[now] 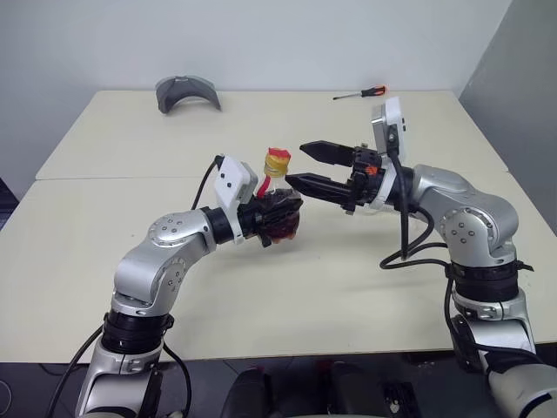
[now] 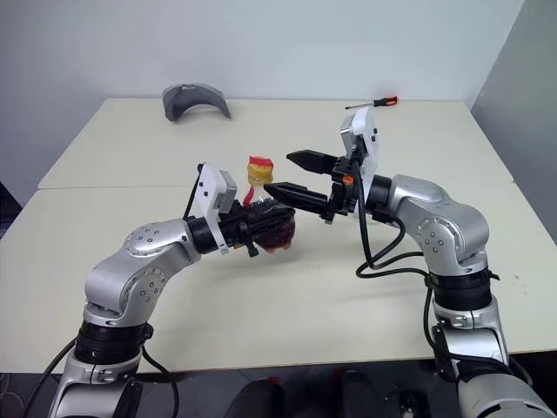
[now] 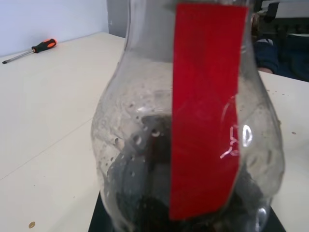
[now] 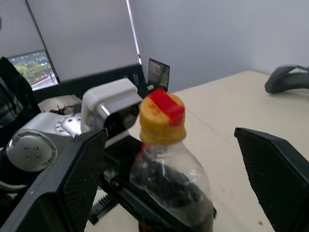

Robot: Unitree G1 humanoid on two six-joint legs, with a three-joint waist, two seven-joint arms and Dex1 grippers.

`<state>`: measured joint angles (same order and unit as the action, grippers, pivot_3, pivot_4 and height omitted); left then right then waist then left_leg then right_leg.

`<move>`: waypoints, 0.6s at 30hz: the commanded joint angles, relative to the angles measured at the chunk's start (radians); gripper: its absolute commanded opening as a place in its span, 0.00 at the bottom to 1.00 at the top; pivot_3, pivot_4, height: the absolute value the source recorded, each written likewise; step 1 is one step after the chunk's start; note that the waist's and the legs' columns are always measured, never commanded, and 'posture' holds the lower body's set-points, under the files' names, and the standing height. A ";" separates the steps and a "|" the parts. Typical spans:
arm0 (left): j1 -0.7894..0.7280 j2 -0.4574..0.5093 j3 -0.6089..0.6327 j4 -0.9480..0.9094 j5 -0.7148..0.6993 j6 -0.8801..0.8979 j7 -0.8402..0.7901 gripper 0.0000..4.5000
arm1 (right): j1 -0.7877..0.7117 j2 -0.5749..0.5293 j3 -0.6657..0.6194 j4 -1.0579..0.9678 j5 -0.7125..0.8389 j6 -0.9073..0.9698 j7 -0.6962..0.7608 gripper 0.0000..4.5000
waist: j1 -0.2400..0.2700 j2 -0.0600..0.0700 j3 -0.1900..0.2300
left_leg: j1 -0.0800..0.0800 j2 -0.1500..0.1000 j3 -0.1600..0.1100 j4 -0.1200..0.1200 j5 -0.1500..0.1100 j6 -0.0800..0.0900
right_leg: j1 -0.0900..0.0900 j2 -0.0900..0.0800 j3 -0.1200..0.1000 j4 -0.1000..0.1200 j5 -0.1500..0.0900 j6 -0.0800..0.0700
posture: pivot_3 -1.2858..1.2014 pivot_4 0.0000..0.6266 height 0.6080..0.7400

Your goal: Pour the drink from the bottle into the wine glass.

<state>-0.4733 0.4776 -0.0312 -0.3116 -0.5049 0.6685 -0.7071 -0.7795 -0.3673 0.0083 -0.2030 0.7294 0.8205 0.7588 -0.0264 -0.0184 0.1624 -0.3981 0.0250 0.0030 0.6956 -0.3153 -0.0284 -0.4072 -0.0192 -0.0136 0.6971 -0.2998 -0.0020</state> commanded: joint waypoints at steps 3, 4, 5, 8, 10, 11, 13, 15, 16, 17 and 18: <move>-0.015 0.005 0.020 -0.046 -0.013 -0.016 0.000 0.23 | -0.039 0.048 -0.018 -0.027 0.019 -0.016 -0.045 1.00 | 0.000 0.000 0.000 | 0.000 0.000 0.000 0.000 0.000 0.000 | 0.000 0.000 0.000 0.000 0.000 0.000 | 0.52 0.24 1.00; -0.016 0.006 0.020 -0.044 -0.013 -0.017 0.000 0.23 | -0.044 0.058 -0.018 -0.026 0.021 -0.017 -0.051 1.00 | 0.000 0.000 0.000 | 0.000 0.000 0.000 0.000 0.000 0.000 | 0.000 0.000 0.000 0.000 0.000 0.000 | 0.52 0.24 1.00; -0.017 0.006 0.020 -0.042 -0.012 -0.018 -0.001 0.23 | -0.049 0.067 -0.016 -0.023 0.020 -0.019 -0.055 1.00 | 0.000 0.000 0.000 | 0.000 0.000 0.000 0.000 0.000 0.000 | 0.000 0.000 0.000 0.000 0.000 0.000 | 0.52 0.24 1.00; -0.024 0.006 0.019 -0.036 -0.012 -0.019 -0.004 0.23 | -0.065 0.094 -0.003 -0.007 0.005 -0.034 -0.061 1.00 | 0.000 0.000 0.000 | 0.000 0.000 0.000 0.000 0.000 0.000 | 0.000 0.000 0.000 0.000 0.000 0.000 | 0.52 0.24 1.00; -0.027 0.006 0.018 -0.034 -0.012 -0.019 -0.006 0.23 | -0.070 0.106 0.003 0.001 -0.003 -0.043 -0.060 1.00 | 0.000 0.000 0.000 | 0.000 0.000 0.000 0.000 0.000 0.000 | 0.000 0.000 0.000 0.000 0.000 0.000 | 0.52 0.24 1.00; -0.028 0.005 0.018 -0.033 -0.011 -0.019 -0.006 0.23 | -0.073 0.109 0.005 0.004 -0.005 -0.046 -0.060 1.00 | 0.000 0.000 0.000 | 0.000 0.000 0.000 0.000 0.000 0.000 | 0.000 0.000 0.000 0.000 0.000 0.000 | 0.52 0.24 1.00; -0.027 0.005 0.017 -0.036 -0.012 -0.019 -0.006 0.23 | -0.077 0.117 0.009 0.009 -0.004 -0.050 -0.059 1.00 | 0.000 0.000 0.000 | 0.000 0.000 0.000 0.000 0.000 0.000 | 0.000 0.000 0.000 0.000 0.000 0.000 | 0.52 0.24 1.00; -0.023 0.004 0.017 -0.041 -0.013 -0.017 -0.004 0.23 | -0.077 0.123 0.014 0.011 -0.005 -0.054 -0.060 1.00 | 0.000 0.000 0.000 | 0.000 0.000 0.000 0.000 0.000 0.000 | 0.000 0.000 0.000 0.000 0.000 0.000 | 0.52 0.24 1.00; -0.021 0.004 0.018 -0.043 -0.014 -0.017 -0.003 0.23 | -0.077 0.128 0.019 0.012 -0.009 -0.057 -0.063 1.00 | 0.000 0.000 0.000 | 0.000 0.000 0.000 0.000 0.000 0.000 | 0.000 0.000 0.000 0.000 0.000 0.000 | 0.52 0.24 1.00; -0.019 0.004 0.019 -0.045 -0.015 -0.017 -0.003 0.23 | -0.077 0.133 0.021 0.014 -0.010 -0.057 -0.066 1.00 | 0.000 0.000 0.000 | 0.000 0.000 0.000 0.000 0.000 0.000 | 0.000 0.000 0.000 0.000 0.000 0.000 | 0.52 0.24 1.00; -0.017 0.004 0.020 -0.047 -0.015 -0.017 -0.002 0.23 | -0.077 0.135 0.023 0.015 -0.012 -0.058 -0.065 1.00 | 0.000 0.000 0.000 | 0.000 0.000 0.000 0.000 0.000 0.000 | 0.000 0.000 0.000 0.000 0.000 0.000 | 0.52 0.24 1.00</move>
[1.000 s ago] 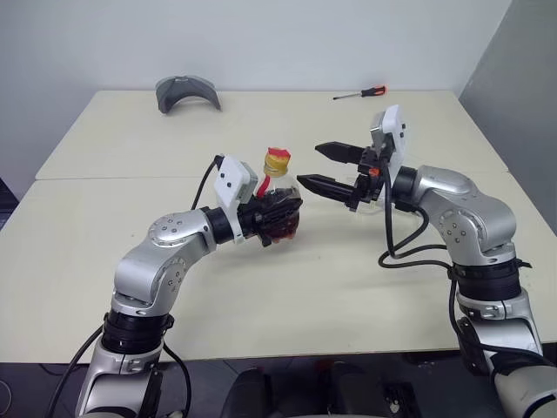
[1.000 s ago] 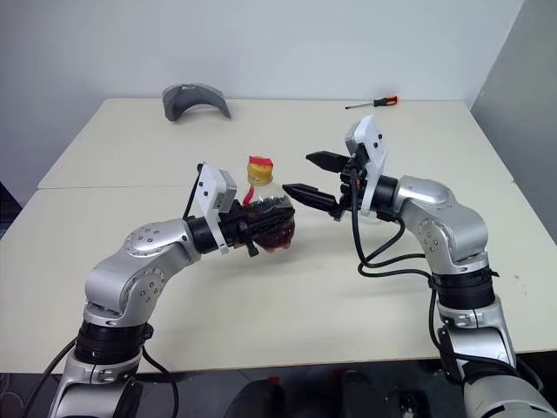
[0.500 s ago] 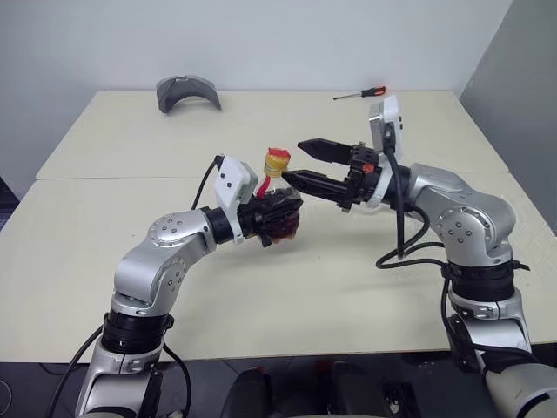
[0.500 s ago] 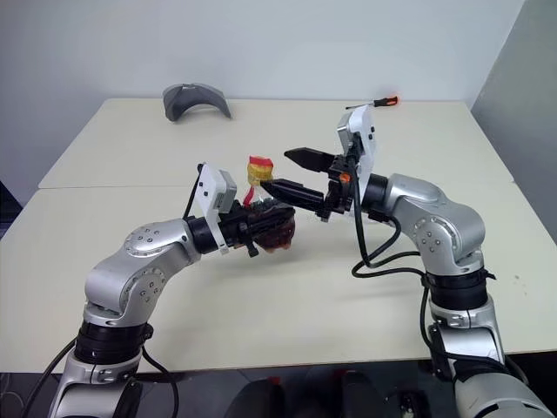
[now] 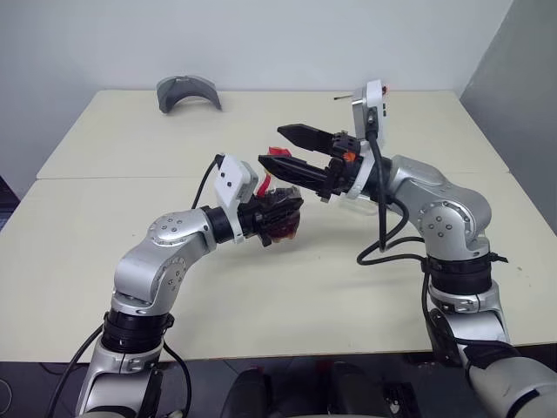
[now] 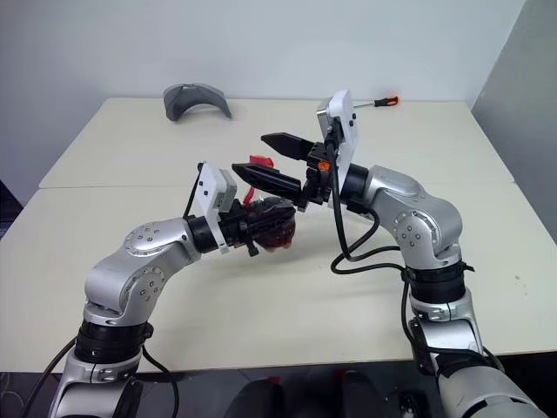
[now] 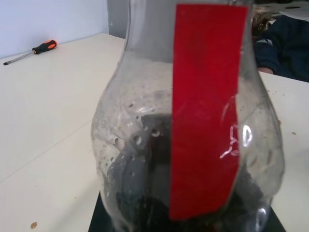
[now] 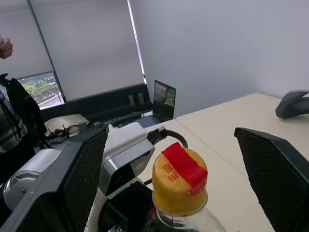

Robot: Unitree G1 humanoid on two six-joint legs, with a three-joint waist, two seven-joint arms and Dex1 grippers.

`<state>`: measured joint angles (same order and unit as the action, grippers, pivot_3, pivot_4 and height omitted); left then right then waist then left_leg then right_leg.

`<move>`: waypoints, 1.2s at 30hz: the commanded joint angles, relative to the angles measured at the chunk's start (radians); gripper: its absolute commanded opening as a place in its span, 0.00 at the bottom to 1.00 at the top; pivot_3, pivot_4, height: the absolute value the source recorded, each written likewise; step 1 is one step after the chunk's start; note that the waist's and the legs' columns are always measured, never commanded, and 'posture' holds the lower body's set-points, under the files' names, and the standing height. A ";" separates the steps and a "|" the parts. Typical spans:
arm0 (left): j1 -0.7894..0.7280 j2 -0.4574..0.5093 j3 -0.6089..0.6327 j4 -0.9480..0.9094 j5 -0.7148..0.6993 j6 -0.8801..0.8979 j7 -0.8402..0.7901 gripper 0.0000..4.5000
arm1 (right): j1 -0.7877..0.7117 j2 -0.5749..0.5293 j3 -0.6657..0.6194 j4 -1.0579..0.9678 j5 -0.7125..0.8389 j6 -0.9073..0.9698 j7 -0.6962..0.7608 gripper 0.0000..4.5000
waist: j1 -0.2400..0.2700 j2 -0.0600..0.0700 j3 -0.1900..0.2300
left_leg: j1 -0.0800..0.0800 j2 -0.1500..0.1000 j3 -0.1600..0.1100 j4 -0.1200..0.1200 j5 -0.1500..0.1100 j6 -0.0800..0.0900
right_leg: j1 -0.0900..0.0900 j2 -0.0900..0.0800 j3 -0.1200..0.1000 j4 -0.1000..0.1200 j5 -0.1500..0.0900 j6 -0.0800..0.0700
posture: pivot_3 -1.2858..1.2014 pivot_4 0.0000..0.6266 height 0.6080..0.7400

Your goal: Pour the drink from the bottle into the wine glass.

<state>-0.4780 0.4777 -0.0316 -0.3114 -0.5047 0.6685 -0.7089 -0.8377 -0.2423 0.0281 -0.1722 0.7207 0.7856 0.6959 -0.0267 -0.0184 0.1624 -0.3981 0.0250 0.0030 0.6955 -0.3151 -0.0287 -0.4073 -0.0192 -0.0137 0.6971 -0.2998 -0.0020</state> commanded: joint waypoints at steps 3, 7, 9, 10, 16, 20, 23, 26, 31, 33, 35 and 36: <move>-0.011 0.002 0.019 -0.050 -0.015 -0.016 0.003 0.23 | -0.016 0.008 0.008 -0.017 -0.008 -0.026 0.003 1.00 | 0.000 0.000 0.000 | 0.000 0.000 0.000 0.000 0.000 0.000 | 0.000 0.000 0.000 0.000 0.000 0.000 | 0.52 0.24 1.00; -0.014 0.002 0.021 -0.047 -0.015 -0.018 0.004 0.23 | -0.012 0.009 0.018 -0.015 -0.019 -0.031 0.010 0.96 | 0.000 0.000 0.000 | 0.000 0.000 0.000 0.000 0.000 0.000 | 0.000 0.000 0.000 0.000 0.000 0.000 | 0.52 0.24 1.00; -0.014 0.001 0.021 -0.046 -0.014 -0.018 0.005 0.23 | -0.015 0.009 0.019 -0.004 -0.032 -0.040 0.008 0.87 | 0.000 0.000 0.000 | 0.000 0.000 0.000 0.000 0.000 0.000 | 0.000 0.000 0.000 0.000 0.000 0.000 | 0.52 0.24 1.00; -0.014 0.000 0.021 -0.047 -0.014 -0.018 0.006 0.23 | -0.016 0.009 0.021 0.000 -0.038 -0.044 0.010 0.80 | 0.000 0.000 0.000 | 0.000 0.000 0.000 0.000 0.000 0.000 | 0.000 0.000 0.000 0.000 0.000 0.000 | 0.52 0.24 1.00; -0.015 0.000 0.022 -0.045 -0.015 -0.018 0.006 0.23 | -0.017 0.007 0.019 0.008 -0.041 -0.051 0.012 0.33 | 0.000 0.000 0.000 | 0.000 0.000 0.000 0.000 0.000 0.000 | 0.000 0.000 0.000 0.000 0.000 0.000 | 0.52 0.24 1.00; -0.016 0.000 0.021 -0.043 -0.014 -0.018 0.006 0.23 | -0.017 0.005 0.018 0.008 -0.040 -0.054 0.011 0.26 | 0.000 0.000 0.000 | 0.000 0.000 0.000 0.000 0.000 0.000 | 0.000 0.000 0.000 0.000 0.000 0.000 | 0.52 0.24 1.00; -0.016 0.000 0.021 -0.042 -0.014 -0.019 0.005 0.23 | -0.022 0.004 0.007 -0.002 -0.023 -0.040 0.008 0.26 | 0.000 0.000 0.000 | 0.000 0.000 0.000 0.000 0.000 0.000 | 0.000 0.000 0.000 0.000 0.000 0.000 | 0.52 0.24 1.00; -0.007 0.008 0.025 -0.049 -0.017 -0.019 -0.002 0.23 | -0.035 -0.013 -0.017 -0.018 0.013 -0.012 0.016 0.26 | 0.000 0.000 0.000 | 0.000 0.000 0.000 0.000 0.000 0.000 | 0.000 0.000 0.000 0.000 0.000 0.000 | 0.52 0.24 1.00; 0.029 0.038 0.039 -0.075 -0.035 -0.015 -0.026 0.23 | -0.037 -0.106 -0.021 -0.037 0.033 0.009 0.098 0.26 | 0.000 0.000 0.000 | 0.000 0.000 0.000 0.000 0.000 0.000 | 0.000 0.000 0.000 0.000 0.000 0.000 | 0.52 0.24 1.00; 0.045 0.050 0.044 -0.088 -0.045 -0.011 -0.034 0.23 | -0.033 -0.134 -0.023 -0.028 0.028 0.004 0.116 0.26 | 0.000 0.000 0.000 | 0.000 0.000 0.000 0.000 -0.001 0.001 | 0.000 0.000 0.000 0.000 0.000 0.000 | 0.52 0.24 1.00; 0.060 0.060 0.044 -0.102 -0.052 -0.007 -0.044 0.23 | -0.030 -0.153 -0.025 -0.025 0.025 0.000 0.128 0.26 | 0.000 0.000 0.000 | 0.000 0.000 0.000 0.000 -0.001 0.002 | 0.000 0.000 0.000 0.000 0.000 0.000 | 0.52 0.24 1.00; 0.071 0.067 0.045 -0.113 -0.056 -0.007 -0.048 0.23 | -0.020 -0.172 -0.026 -0.029 0.015 -0.004 0.132 0.26 | 0.000 0.000 0.000 | 0.000 0.000 0.000 0.000 -0.001 0.002 | 0.000 0.000 0.000 0.000 0.000 0.000 | 0.52 0.24 1.00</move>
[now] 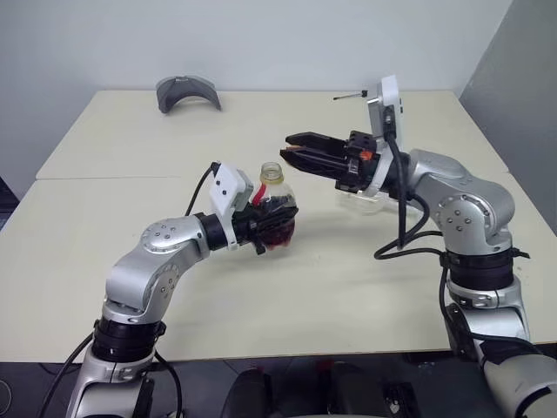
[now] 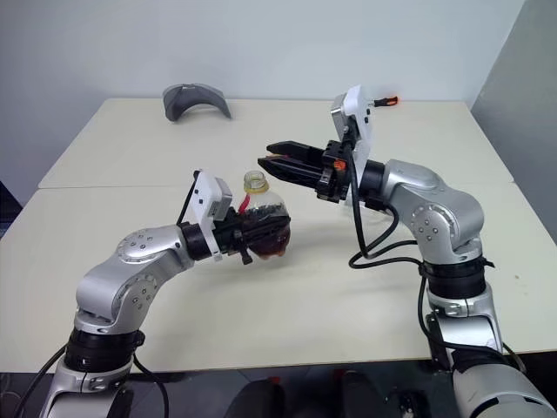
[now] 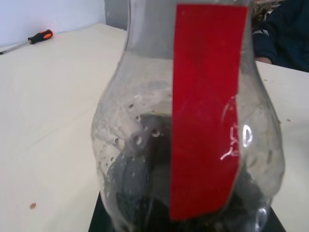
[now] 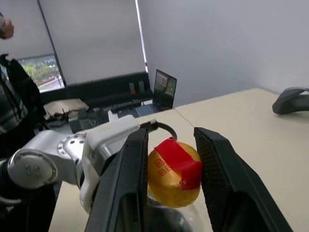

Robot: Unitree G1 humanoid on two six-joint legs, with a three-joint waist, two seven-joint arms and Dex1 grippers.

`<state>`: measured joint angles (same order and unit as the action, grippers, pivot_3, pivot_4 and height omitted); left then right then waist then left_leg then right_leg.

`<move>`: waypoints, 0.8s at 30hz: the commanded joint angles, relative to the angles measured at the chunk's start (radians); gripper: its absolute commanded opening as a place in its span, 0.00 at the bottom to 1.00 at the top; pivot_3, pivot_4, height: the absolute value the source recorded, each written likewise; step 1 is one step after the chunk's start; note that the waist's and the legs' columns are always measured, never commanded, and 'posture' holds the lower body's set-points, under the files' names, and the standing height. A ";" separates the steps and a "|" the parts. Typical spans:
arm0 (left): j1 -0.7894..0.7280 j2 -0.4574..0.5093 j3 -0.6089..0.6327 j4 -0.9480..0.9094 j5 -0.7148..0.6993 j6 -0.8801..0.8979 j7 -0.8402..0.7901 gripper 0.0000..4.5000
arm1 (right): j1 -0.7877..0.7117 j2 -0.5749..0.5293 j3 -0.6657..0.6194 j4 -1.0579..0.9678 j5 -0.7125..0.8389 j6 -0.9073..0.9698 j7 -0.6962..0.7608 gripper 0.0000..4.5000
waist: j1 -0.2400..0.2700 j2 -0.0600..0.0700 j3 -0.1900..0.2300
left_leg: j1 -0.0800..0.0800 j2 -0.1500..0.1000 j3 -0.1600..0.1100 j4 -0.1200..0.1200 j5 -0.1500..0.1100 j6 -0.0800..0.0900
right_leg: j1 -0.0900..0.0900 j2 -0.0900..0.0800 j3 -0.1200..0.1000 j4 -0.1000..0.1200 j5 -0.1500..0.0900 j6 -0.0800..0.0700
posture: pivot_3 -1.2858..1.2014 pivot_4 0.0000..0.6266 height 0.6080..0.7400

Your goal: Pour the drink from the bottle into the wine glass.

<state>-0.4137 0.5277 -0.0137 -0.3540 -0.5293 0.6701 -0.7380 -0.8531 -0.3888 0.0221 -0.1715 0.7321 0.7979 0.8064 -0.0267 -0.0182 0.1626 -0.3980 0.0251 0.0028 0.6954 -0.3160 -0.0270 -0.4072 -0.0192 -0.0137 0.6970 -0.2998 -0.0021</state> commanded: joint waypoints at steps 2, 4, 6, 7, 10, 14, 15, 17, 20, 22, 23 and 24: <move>0.021 0.024 0.028 -0.085 -0.038 -0.009 -0.023 0.23 | 0.019 -0.055 -0.019 -0.037 -0.020 -0.032 0.027 0.26 | 0.000 0.000 0.000 | 0.000 0.000 0.000 0.000 0.000 0.000 | 0.000 0.000 0.000 0.000 0.000 0.000 | 0.52 0.24 1.00; 0.029 0.026 0.030 -0.096 -0.045 -0.006 -0.017 0.23 | 0.073 -0.088 -0.021 -0.042 -0.072 -0.066 0.003 0.26 | 0.003 0.000 0.000 | 0.000 0.000 0.000 0.000 0.000 0.000 | 0.000 0.000 0.000 -0.001 0.000 0.000 | 0.52 0.24 1.00; 0.037 0.025 0.030 -0.104 -0.048 -0.005 -0.012 0.23 | 0.158 -0.125 -0.005 -0.048 -0.182 -0.125 -0.065 0.26 | 0.009 0.000 0.000 | 0.000 0.000 0.000 0.000 0.000 0.000 | 0.000 0.000 0.000 -0.001 0.000 0.000 | 0.52 0.24 1.00; 0.043 0.025 0.029 -0.107 -0.047 -0.007 -0.012 0.23 | 0.203 -0.131 -0.001 -0.046 -0.246 -0.143 -0.134 0.26 | 0.011 0.000 0.000 | 0.000 0.000 0.000 0.000 0.000 0.000 | 0.001 0.000 0.000 -0.001 0.000 0.000 | 0.52 0.24 1.00; 0.054 0.023 0.025 -0.114 -0.049 -0.006 -0.013 0.23 | 0.323 -0.118 -0.008 -0.076 -0.359 -0.156 -0.287 0.26 | 0.013 0.000 0.000 | 0.000 0.000 0.001 0.000 0.000 0.000 | 0.001 0.000 0.000 0.000 0.000 0.000 | 0.52 0.24 1.00; 0.054 0.021 0.019 -0.116 -0.053 -0.004 -0.021 0.23 | 0.448 -0.105 -0.014 -0.151 -0.427 -0.155 -0.374 0.26 | 0.017 0.000 0.000 | 0.000 0.000 0.001 0.000 0.002 -0.003 | 0.000 0.000 0.001 0.000 0.000 0.000 | 0.52 0.24 1.00; 0.053 0.020 0.016 -0.115 -0.053 -0.005 -0.023 0.23 | 0.475 -0.099 -0.022 -0.171 -0.432 -0.149 -0.391 0.26 | 0.016 0.000 0.000 | 0.000 0.000 0.001 0.000 0.002 -0.003 | 0.000 0.000 0.001 0.000 0.000 0.000 | 0.52 0.24 1.00; 0.048 0.018 0.009 -0.106 -0.051 -0.008 -0.030 0.23 | 0.534 -0.086 -0.044 -0.227 -0.440 -0.111 -0.439 0.26 | 0.018 0.000 0.000 | 0.000 0.000 0.001 0.000 0.002 -0.003 | 0.000 0.001 0.001 0.000 0.000 0.000 | 0.52 0.24 1.00; 0.038 0.016 0.003 -0.097 -0.053 -0.010 -0.033 0.23 | 0.599 -0.080 -0.058 -0.299 -0.449 -0.074 -0.477 0.26 | 0.021 0.000 0.000 | 0.000 0.000 0.001 0.000 0.002 -0.003 | 0.000 0.001 0.001 0.000 0.000 0.000 | 0.52 0.24 1.00; 0.038 0.015 -0.003 -0.094 -0.054 -0.014 -0.035 0.23 | 0.667 -0.069 -0.059 -0.342 -0.459 -0.052 -0.506 0.26 | 0.023 0.000 0.000 | 0.000 0.000 0.001 0.000 0.002 -0.003 | 0.000 0.001 0.001 0.000 0.000 0.000 | 0.52 0.24 1.00; 0.041 0.013 -0.005 -0.093 -0.054 -0.016 -0.034 0.23 | 0.700 -0.059 -0.059 -0.354 -0.465 -0.052 -0.521 0.26 | 0.023 0.000 0.000 | 0.000 0.000 0.001 0.000 0.001 -0.003 | 0.001 0.001 0.001 0.000 0.000 0.000 | 0.52 0.24 1.00; 0.044 0.012 -0.007 -0.095 -0.053 -0.018 -0.034 0.23 | 0.735 -0.052 -0.053 -0.359 -0.480 -0.060 -0.537 0.26 | 0.024 0.000 0.000 | 0.000 0.000 0.001 0.000 0.001 -0.003 | 0.001 0.001 0.001 0.000 0.000 0.000 | 0.52 0.24 1.00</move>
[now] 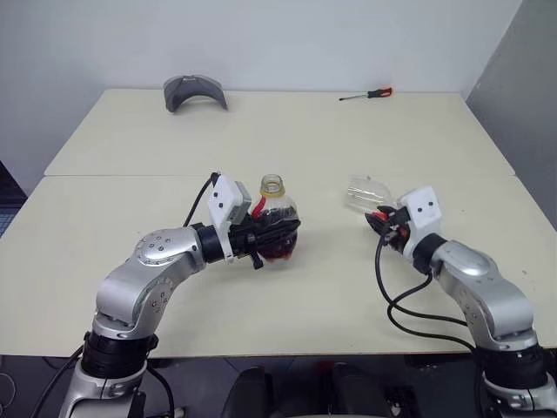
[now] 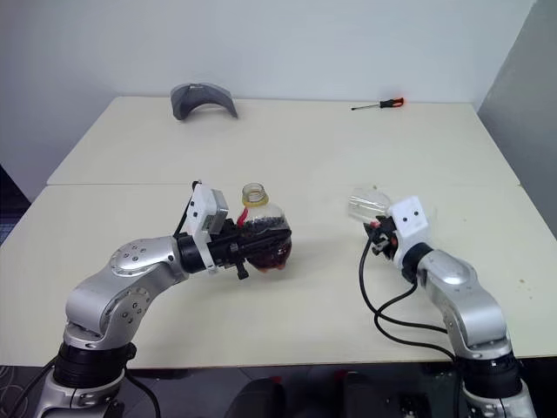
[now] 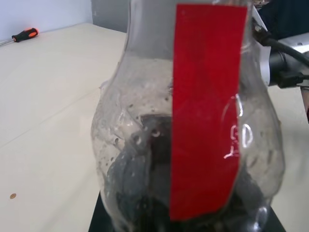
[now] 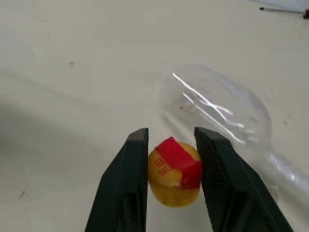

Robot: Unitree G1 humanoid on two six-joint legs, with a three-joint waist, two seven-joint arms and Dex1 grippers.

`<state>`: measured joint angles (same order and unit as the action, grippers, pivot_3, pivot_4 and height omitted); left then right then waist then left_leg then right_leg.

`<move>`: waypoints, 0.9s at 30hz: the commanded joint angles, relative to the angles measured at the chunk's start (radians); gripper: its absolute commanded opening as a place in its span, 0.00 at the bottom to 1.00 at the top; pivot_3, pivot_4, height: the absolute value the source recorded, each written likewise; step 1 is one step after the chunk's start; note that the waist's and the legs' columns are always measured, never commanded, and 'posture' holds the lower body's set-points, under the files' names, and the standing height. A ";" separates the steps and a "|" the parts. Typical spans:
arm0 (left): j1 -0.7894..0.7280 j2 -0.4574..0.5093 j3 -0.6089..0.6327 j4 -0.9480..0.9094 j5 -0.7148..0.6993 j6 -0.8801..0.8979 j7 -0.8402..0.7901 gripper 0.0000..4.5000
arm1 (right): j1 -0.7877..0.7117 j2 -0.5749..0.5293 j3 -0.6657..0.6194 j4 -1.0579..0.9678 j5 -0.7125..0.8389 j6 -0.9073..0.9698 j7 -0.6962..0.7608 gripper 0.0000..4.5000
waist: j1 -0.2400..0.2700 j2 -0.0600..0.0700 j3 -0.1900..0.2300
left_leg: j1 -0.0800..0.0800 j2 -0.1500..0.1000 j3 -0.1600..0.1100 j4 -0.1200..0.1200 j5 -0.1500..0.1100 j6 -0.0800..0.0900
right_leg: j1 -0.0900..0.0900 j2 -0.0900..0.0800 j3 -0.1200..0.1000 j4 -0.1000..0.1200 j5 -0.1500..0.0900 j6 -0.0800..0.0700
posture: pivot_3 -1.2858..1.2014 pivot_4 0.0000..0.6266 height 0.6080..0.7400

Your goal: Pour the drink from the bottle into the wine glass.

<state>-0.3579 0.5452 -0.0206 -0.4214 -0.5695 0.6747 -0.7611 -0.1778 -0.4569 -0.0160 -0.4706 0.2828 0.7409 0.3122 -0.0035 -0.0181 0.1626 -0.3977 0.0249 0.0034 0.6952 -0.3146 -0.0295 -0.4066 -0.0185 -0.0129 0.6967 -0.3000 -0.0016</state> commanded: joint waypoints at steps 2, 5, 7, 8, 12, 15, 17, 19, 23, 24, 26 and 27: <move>-0.009 -0.007 -0.001 -0.032 -0.016 -0.021 -0.008 0.23 | 0.118 0.046 -0.006 -0.037 -0.065 -0.041 -0.081 0.26 | 0.000 0.000 0.000 | 0.000 0.000 0.000 0.000 0.000 0.000 | 0.000 0.000 0.000 0.000 0.000 0.000 | 0.52 0.24 1.00; -0.011 -0.009 -0.004 -0.034 -0.018 -0.020 -0.007 0.23 | 0.147 0.101 -0.013 0.035 -0.106 -0.100 -0.134 0.26 | -0.002 0.000 0.000 | 0.001 0.000 0.001 0.000 0.000 0.000 | 0.000 0.000 0.000 0.000 0.000 0.000 | 0.52 0.24 1.00; -0.017 -0.011 -0.005 -0.033 -0.020 -0.018 -0.006 0.23 | 0.140 0.138 -0.032 0.100 -0.124 -0.139 -0.172 0.26 | -0.003 0.000 0.000 | 0.001 0.000 0.001 0.000 0.000 0.000 | 0.000 0.001 0.001 0.000 0.000 0.000 | 0.52 0.24 1.00; -0.019 -0.011 -0.005 -0.032 -0.020 -0.018 -0.006 0.23 | 0.134 0.145 -0.036 0.121 -0.136 -0.159 -0.179 0.26 | -0.004 0.000 0.000 | 0.002 0.000 0.001 0.000 0.000 0.000 | 0.000 0.001 0.001 0.000 0.000 0.000 | 0.52 0.24 1.00; -0.018 -0.007 -0.003 -0.034 -0.022 -0.018 -0.009 0.23 | 0.119 0.158 -0.050 0.152 -0.153 -0.187 -0.191 0.26 | -0.002 0.000 0.000 | 0.001 0.000 0.001 0.000 0.000 -0.001 | 0.000 0.001 0.001 0.000 0.000 0.000 | 0.52 0.24 1.00; -0.020 -0.007 -0.004 -0.035 -0.023 -0.016 -0.009 0.23 | 0.125 0.166 -0.048 0.152 -0.156 -0.175 -0.191 0.26 | -0.001 0.000 0.000 | 0.001 0.000 0.001 0.000 0.001 -0.001 | 0.000 0.001 0.001 0.000 0.000 0.000 | 0.52 0.24 1.00; -0.021 -0.006 -0.003 -0.035 -0.023 -0.016 -0.009 0.23 | 0.131 0.169 -0.044 0.147 -0.157 -0.170 -0.189 0.26 | -0.001 0.000 0.000 | 0.001 0.000 0.001 0.000 0.000 -0.001 | 0.001 0.001 0.001 0.000 0.000 0.000 | 0.52 0.24 1.00; -0.019 -0.005 -0.001 -0.036 -0.023 -0.016 -0.008 0.23 | 0.142 0.174 -0.047 0.136 -0.153 -0.151 -0.192 0.26 | -0.001 0.000 0.000 | 0.001 0.000 0.001 0.000 0.000 -0.001 | 0.001 0.001 0.001 0.000 0.000 0.000 | 0.52 0.24 1.00; -0.019 -0.004 0.002 -0.036 -0.023 -0.015 -0.007 0.23 | 0.149 0.175 -0.055 0.118 -0.147 -0.132 -0.183 0.48 | 0.000 0.000 0.000 | 0.001 0.000 0.001 0.000 0.000 0.000 | 0.001 0.001 0.001 0.000 0.000 0.000 | 0.52 0.24 1.00; -0.019 -0.004 0.002 -0.036 -0.023 -0.015 -0.006 0.23 | 0.149 0.172 -0.055 0.114 -0.148 -0.129 -0.179 0.55 | -0.001 0.000 0.000 | 0.001 0.000 0.001 0.000 0.000 0.000 | 0.001 0.001 0.001 0.000 0.000 0.000 | 0.52 0.24 1.00; -0.018 -0.003 0.002 -0.036 -0.023 -0.015 -0.005 0.23 | 0.149 0.167 -0.057 0.106 -0.148 -0.121 -0.174 0.70 | -0.001 0.000 0.000 | 0.002 0.000 0.001 0.000 0.000 0.000 | 0.001 0.001 0.001 0.000 0.000 0.000 | 0.52 0.24 1.00; -0.018 -0.004 0.001 -0.035 -0.022 -0.015 -0.005 0.23 | 0.149 0.162 -0.059 0.099 -0.144 -0.112 -0.168 0.78 | -0.001 0.000 0.000 | 0.002 0.000 0.001 0.000 0.000 0.000 | 0.001 0.001 0.001 0.000 0.000 0.000 | 0.52 0.24 1.00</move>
<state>-0.3591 0.5423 -0.0352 -0.4215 -0.5753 0.6745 -0.7660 -0.0332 -0.2878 -0.0695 -0.3436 0.1365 0.6126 0.1309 -0.0042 -0.0182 0.1623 -0.3960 0.0252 0.0043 0.6951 -0.3146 -0.0295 -0.4057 -0.0173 -0.0116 0.6970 -0.3001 -0.0016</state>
